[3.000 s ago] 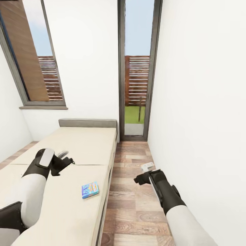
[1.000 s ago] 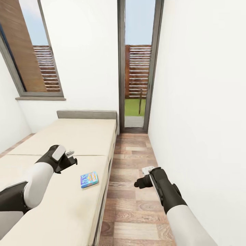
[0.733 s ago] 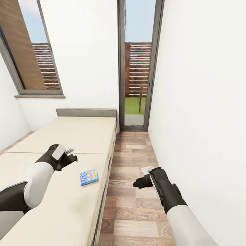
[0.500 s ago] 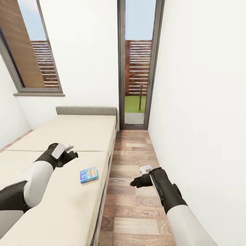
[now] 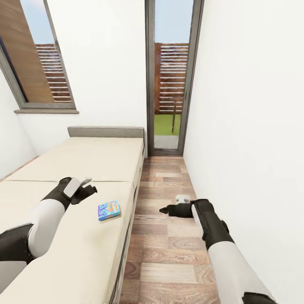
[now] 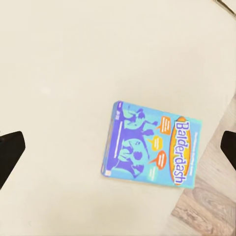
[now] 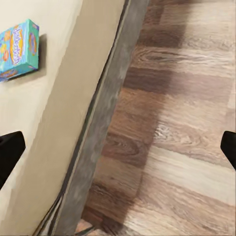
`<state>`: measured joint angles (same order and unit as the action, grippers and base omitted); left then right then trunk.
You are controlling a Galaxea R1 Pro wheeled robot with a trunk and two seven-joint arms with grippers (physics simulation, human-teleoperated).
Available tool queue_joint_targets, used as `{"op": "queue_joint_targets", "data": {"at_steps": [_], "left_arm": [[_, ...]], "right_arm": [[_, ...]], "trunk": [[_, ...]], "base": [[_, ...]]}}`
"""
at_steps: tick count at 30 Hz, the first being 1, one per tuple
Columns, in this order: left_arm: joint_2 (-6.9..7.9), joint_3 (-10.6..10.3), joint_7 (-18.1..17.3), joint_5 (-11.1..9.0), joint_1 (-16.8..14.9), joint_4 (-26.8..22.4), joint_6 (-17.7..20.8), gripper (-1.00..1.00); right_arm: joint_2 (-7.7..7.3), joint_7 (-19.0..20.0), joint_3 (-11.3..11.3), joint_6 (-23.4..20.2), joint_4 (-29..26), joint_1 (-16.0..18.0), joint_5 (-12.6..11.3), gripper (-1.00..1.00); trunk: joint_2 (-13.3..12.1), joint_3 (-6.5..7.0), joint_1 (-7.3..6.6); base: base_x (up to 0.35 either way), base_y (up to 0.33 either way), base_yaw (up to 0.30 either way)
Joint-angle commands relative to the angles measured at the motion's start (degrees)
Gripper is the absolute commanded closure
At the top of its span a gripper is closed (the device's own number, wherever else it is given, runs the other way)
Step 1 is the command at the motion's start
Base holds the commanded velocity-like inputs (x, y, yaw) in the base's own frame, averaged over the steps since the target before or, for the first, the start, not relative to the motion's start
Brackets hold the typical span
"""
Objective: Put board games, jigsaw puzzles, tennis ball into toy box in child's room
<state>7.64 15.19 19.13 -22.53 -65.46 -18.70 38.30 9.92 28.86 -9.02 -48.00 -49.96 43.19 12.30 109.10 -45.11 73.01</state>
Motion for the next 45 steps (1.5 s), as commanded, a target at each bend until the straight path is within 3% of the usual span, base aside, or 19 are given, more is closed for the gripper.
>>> {"op": "queue_joint_targets", "data": {"at_steps": [1, 2, 5, 7, 9, 15, 28, 37, 41, 45], "left_arm": [[-0.01, -0.11, 0.28, -0.62, -0.03, -0.06, 0.01, -1.0], [0.0, -0.57, -0.16, -0.64, -0.03, 0.0, -0.27, -1.0], [0.03, -0.77, -0.43, -0.64, -0.02, 0.03, -0.33, -1.0], [0.34, -0.88, -0.7, -0.64, -0.07, 0.05, -0.33, -1.0], [0.53, -0.9, -0.97, -0.65, -0.09, 0.06, -0.33, -1.0], [0.81, -1.01, -1.69, -0.63, -0.04, 0.11, -0.43, -1.0], [0.78, -1.0, -2.0, -0.64, -0.87, 0.07, 0.01, -1.0], [0.76, -1.05, -1.58, -0.18, -6.47, 0.06, 5.41, -1.0], [0.35, -1.09, -1.19, 2.25, -9.83, 0.06, 6.97, -1.0], [0.17, -1.09, -1.23, 2.93, -10.75, 0.06, 7.43, -1.0]], "right_arm": [[0.08, 0.38, -1.59, -0.17, 1.37, 1.27, -0.67, -1.0], [0.08, -0.14, -5.81, 0.13, 6.84, 5.08, -4.04, -1.0], [0.08, -1.07, -9.75, 0.86, 11.56, 8.23, -6.58, -1.0], [0.08, -3.34, -12.58, 3.97, 15.05, 10.4, -8.37, -1.0], [0.08, -4.66, -13.34, 5.92, 15.94, 10.95, -8.84, -1.0], [0.08, -6.72, -14.43, 8.96, 17.18, 11.65, -9.49, -1.0], [0.08, -6.88, -14.55, 9.68, 17.0, 11.59, -9.66, -1.0], [0.08, -6.77, -14.4, 9.7, 16.82, 11.44, -9.64, -1.0], [0.08, -6.73, -14.37, 9.73, 16.76, 11.37, -9.66, -1.0], [0.08, -6.72, -14.37, 9.75, 16.73, 11.34, -9.66, -1.0]], "trunk": [[0.45, -0.34, 0.22], [0.85, -0.61, 0.44], [2.05, -1.42, 1.1], [2.85, -1.97, 1.54], [3.65, -2.51, 1.97], [6.06, -4.14, 3.29], [11.28, -7.66, 6.15], [14.88, -10.1, 8.12], [16.49, -11.19, 9.0], [18.09, -12.27, 9.88]], "base": [[0.0, 0.0, 0.0], [0.0, 0.0, 0.0], [0.0, 0.0, 0.0], [0.0, 0.0, 0.0], [0.0, 0.0, 0.0], [0.0, 0.0, 0.0], [0.0, 0.0, 0.0], [0.0, 0.0, 0.0], [0.0, 0.0, 0.0], [0.0, 0.0, 0.0]]}}
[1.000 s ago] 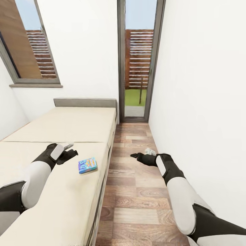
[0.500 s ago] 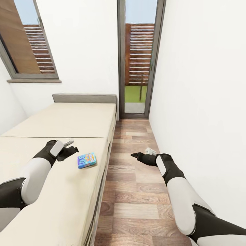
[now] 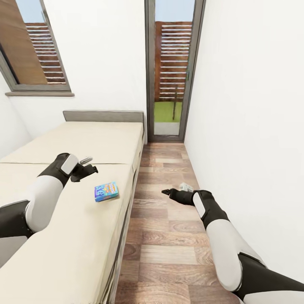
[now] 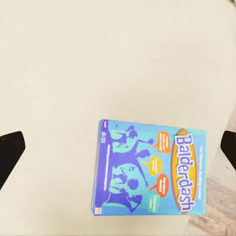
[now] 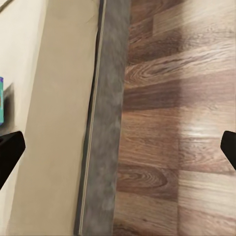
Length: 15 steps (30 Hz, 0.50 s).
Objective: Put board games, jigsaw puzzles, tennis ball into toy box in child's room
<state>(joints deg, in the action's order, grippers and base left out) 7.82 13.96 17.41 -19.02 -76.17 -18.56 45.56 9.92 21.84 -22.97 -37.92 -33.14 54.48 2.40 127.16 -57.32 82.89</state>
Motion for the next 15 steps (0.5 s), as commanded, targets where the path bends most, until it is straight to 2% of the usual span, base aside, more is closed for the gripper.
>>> {"op": "queue_joint_targets", "data": {"at_steps": [1, 10, 12, 14, 15], "left_arm": [[0.02, 0.15, 0.4, -0.45, -0.26, -0.07, 0.27, -1.0], [0.56, 0.02, -0.03, 0.27, -2.37, -0.07, 0.82, -1.0], [0.4, -0.63, -0.13, 0.46, -2.57, -0.07, 0.68, -1.0], [0.19, -2.86, -1.55, 0.61, -2.72, -0.07, 0.24, -1.0], [0.19, -3.34, -2.23, 0.65, -2.73, -0.07, 0.15, -1.0]], "right_arm": [[0.08, 0.3, -0.41, -0.32, -0.12, 0.02, 0.24, -1.0], [0.08, 0.31, -0.25, -0.33, -1.5, -0.06, 0.24, -1.0], [0.08, 0.28, -0.18, -0.36, -2.05, -0.1, 0.24, -1.0], [0.08, 0.31, -0.12, -0.48, -2.67, -0.14, 0.27, -1.0], [0.08, 0.48, -0.13, -0.53, -2.77, -0.13, 0.26, -1.0]], "trunk": [[0.44, -0.33, 0.21], [4.05, -2.77, 2.19], [4.85, -3.32, 2.63], [5.66, -3.86, 3.07], [6.06, -4.13, 3.29]], "base": [[0.0, 0.0, 0.0], [0.0, 0.0, 0.0], [0.0, 0.0, 0.0], [0.0, 0.0, 0.0], [0.0, 0.0, 0.0]]}}
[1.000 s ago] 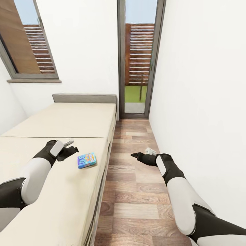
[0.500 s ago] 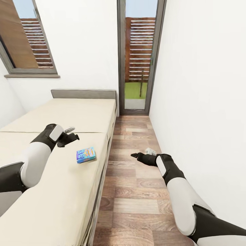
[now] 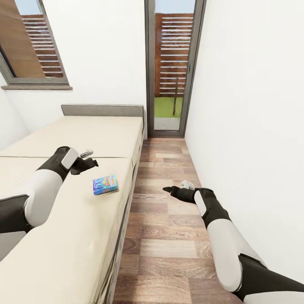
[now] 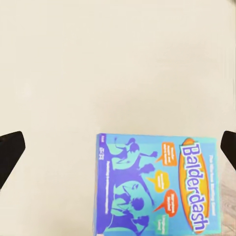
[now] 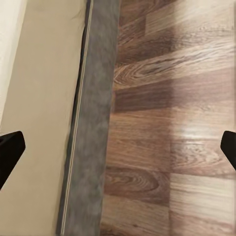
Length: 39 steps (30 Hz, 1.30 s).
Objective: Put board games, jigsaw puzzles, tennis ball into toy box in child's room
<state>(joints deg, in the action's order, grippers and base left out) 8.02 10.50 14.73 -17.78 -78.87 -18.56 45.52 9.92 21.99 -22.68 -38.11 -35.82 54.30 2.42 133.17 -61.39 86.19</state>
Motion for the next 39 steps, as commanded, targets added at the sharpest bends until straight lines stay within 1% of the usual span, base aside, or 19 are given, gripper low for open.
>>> {"op": "queue_joint_targets", "data": {"at_steps": [1, 4, 5, 6, 11, 17, 25, 31, 35, 39], "left_arm": [[0.0, -0.28, -0.24, -0.55, -0.02, -0.07, 0.13, -1.0], [0.15, -1.02, -1.93, -0.46, 0.07, -0.07, -0.02, -1.0], [0.25, -1.3, -2.6, -0.44, 0.15, -0.07, -0.21, -1.0], [0.28, -1.4, -2.84, -0.44, 0.2, -0.07, -0.39, -1.0], [0.43, -1.66, -3.62, -0.43, 0.48, -0.04, -1.3, -1.0], [0.49, -1.76, -3.9, -0.45, 0.67, -0.01, -1.7, -1.0], [0.54, -1.74, -4.13, -0.69, 0.73, -0.05, -1.77, -1.0], [0.58, -1.7, -5.22, -0.68, 0.74, -0.24, -1.39, -1.0], [0.74, -1.66, -5.63, -0.41, 0.74, -0.74, -1.0, -1.0], [1.48, -1.7, -5.89, -0.76, 0.74, -0.92, -0.87, -1.0]], "right_arm": [[0.08, 0.71, -0.42, -0.4, -0.23, 0.06, 0.25, -1.0], [0.08, 3.38, -0.41, -0.98, -1.22, 0.09, 0.33, -1.0], [0.08, 5.68, -0.33, -1.95, -2.38, 0.06, 0.57, -1.0], [0.08, 6.67, -0.3, -2.57, -3.05, 0.04, 0.68, -1.0], [0.08, 9.36, -0.21, -4.68, -5.51, -0.1, 0.96, -1.0], [0.08, 10.33, -0.18, -5.47, -6.48, -0.15, 1.06, -1.0], [0.08, 10.6, -0.17, -5.64, -6.84, -0.24, 1.09, -1.0], [0.08, 10.61, -0.19, -5.54, -6.88, -0.26, 1.14, -1.0], [0.08, 10.59, -0.25, -5.16, -6.89, -0.56, 1.14, -1.0], [0.08, 10.54, -0.25, -5.04, -6.89, -0.74, 1.16, -1.0]], "trunk": [[0.44, -0.33, 0.21], [1.64, -1.14, 0.87], [2.05, -1.42, 1.09], [2.45, -1.69, 1.31], [4.45, -3.04, 2.41], [6.86, -4.67, 3.73], [10.07, -6.84, 5.48], [10.15, -8.65, 5.64], [10.15, -8.76, 5.64], [10.15, -8.8, 5.64]], "base": [[0.0, 0.0, 0.0], [0.0, 0.0, 0.0], [0.0, 0.0, 0.0], [0.0, 0.0, 0.0], [0.0, 0.0, 0.0], [0.0, 0.0, 0.0], [0.0, 0.0, 0.0], [0.0, 0.0, 0.018], [0.0, 0.0, 0.014], [0.0, 0.0, 0.006]]}}
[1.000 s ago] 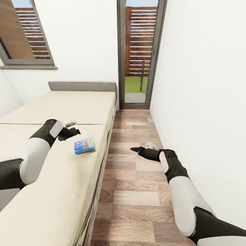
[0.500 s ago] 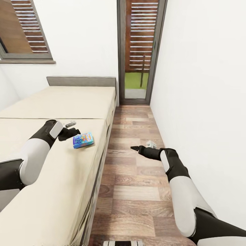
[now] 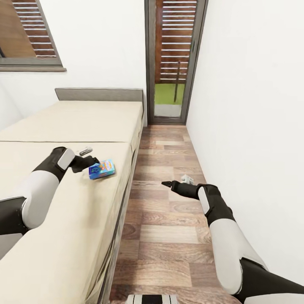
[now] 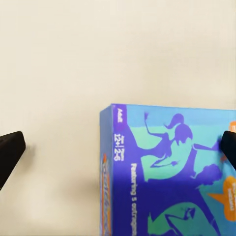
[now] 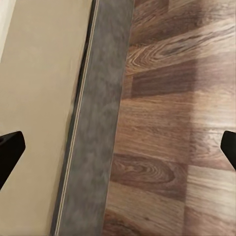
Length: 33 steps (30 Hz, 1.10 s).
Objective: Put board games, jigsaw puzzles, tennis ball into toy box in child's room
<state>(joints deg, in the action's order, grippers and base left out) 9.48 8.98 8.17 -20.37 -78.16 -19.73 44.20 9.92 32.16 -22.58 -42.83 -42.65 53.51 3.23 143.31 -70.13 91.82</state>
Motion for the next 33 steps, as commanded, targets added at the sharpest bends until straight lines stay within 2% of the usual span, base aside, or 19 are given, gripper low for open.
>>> {"op": "queue_joint_targets", "data": {"at_steps": [1, 7, 12, 19, 27, 33], "left_arm": [[0.14, -0.2, 0.51, 1.78, 0.03, 0.23, 0.47, -1.0], [0.64, -0.25, -2.91, 1.79, 0.45, 0.16, 0.52, -1.0], [1.04, -0.02, -6.31, 1.59, 1.35, 0.14, 0.54, -1.0], [1.2, 0.32, -10.32, 1.53, 1.8, 0.2, 0.54, -1.0], [1.24, 0.7, -12.12, 1.48, 1.94, 0.17, 0.54, -1.0], [1.67, 0.81, -15.27, 1.47, 1.95, 0.18, 0.96, -1.0]], "right_arm": [[0.08, 0.35, -0.36, -0.3, -0.06, 0.03, 0.36, -1.0], [0.08, -0.3, -0.3, -0.25, -0.06, -0.01, 0.43, -1.0], [0.08, -2.47, -0.27, -0.22, -0.07, 0.01, 0.38, -1.0], [0.08, -2.75, -0.3, -0.16, -0.07, 0.0, 0.37, -1.0], [0.08, -2.79, -0.28, -0.07, -0.07, -0.04, 0.37, -1.0], [0.08, -2.8, -0.27, -0.06, -0.07, -0.03, 0.37, -1.0]], "trunk": [[0.01, -0.07, 0.01], [0.01, -0.08, 0.01], [0.01, -0.09, 0.01], [0.01, -0.09, 0.01], [0.01, -0.09, 0.01], [0.01, -0.09, 0.01]], "base": [[0.0, 0.0, 0.003], [0.0, 0.0, 0.001], [0.0, 0.0, -0.045], [0.0, 0.0, -0.038], [0.0, 0.0, -0.005], [0.0, 0.0, 0.0]]}}
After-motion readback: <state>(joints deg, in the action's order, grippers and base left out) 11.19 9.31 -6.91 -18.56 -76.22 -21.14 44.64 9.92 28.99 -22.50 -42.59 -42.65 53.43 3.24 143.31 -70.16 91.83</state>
